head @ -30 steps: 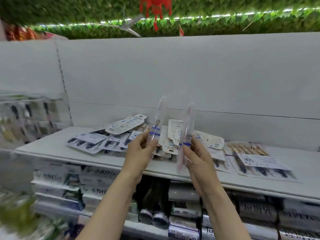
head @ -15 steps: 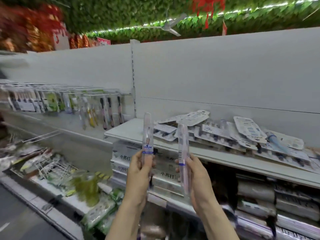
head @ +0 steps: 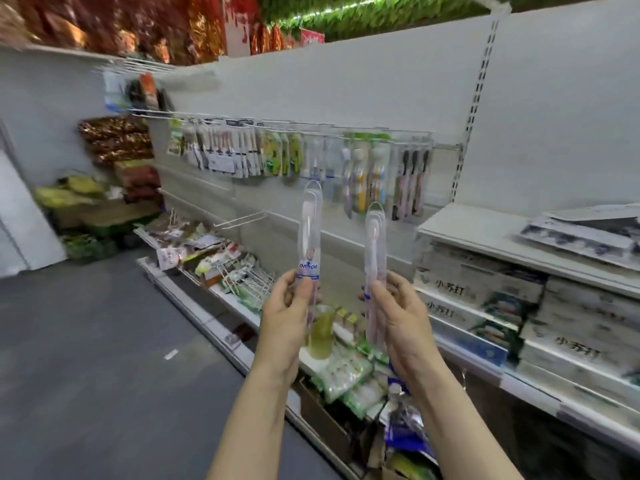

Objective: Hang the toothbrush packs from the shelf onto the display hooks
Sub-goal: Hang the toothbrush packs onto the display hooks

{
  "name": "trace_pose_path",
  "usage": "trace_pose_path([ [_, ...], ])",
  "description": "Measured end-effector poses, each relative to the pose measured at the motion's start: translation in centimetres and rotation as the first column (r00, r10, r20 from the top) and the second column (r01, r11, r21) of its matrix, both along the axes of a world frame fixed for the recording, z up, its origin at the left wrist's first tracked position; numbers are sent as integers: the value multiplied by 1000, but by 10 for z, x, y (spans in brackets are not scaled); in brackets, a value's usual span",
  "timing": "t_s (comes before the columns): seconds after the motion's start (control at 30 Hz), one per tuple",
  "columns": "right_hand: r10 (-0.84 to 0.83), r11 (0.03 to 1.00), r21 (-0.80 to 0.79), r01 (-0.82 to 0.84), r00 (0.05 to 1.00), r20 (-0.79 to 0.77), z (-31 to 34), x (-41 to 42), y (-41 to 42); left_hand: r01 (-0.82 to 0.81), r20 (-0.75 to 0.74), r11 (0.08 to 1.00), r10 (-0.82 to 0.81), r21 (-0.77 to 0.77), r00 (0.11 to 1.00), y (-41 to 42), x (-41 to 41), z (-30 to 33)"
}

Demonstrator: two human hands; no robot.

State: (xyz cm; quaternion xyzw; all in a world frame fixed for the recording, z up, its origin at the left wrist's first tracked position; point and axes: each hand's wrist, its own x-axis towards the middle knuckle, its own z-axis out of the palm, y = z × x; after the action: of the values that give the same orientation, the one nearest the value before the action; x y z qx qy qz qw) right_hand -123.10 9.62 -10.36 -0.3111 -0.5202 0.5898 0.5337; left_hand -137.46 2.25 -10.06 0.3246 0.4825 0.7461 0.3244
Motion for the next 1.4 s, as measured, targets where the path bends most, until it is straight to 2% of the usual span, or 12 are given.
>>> trace_pose_path([
  [0.23,96,995,20,-96,995,-14,-8,-149,47,-83,72,996,84,-11,994,20,-139,-20],
  [0.43,144,989,41,-141,987,-73,-12,-304,125,-138,-39,990,137,-34,990,75,-275,-6],
  [0.57,169,985,36,-167,981,-99,15,-395,182,-118,-148,990,105,-81,983,127,-366,27],
  [0.7,135,990,61,-129,986,-99,34,-455,229,-90,-166,991,73,-95,983,174,-432,43],
  [0.9,13,997,80,-8,998,-66,35,-505,289,42,-119,991,-57,-126,991,252,-501,39],
  [1.07,-154,983,86,161,985,-83,36,-533,328,235,-138,962,-254,-139,957,325,-546,33],
  [1.17,-308,945,78,318,944,-119,36,-550,344,362,-149,920,-383,-150,912,369,-570,33],
  [1.4,-547,829,49,557,826,-137,49,-572,348,625,-188,756,-655,-196,732,429,-599,45],
])
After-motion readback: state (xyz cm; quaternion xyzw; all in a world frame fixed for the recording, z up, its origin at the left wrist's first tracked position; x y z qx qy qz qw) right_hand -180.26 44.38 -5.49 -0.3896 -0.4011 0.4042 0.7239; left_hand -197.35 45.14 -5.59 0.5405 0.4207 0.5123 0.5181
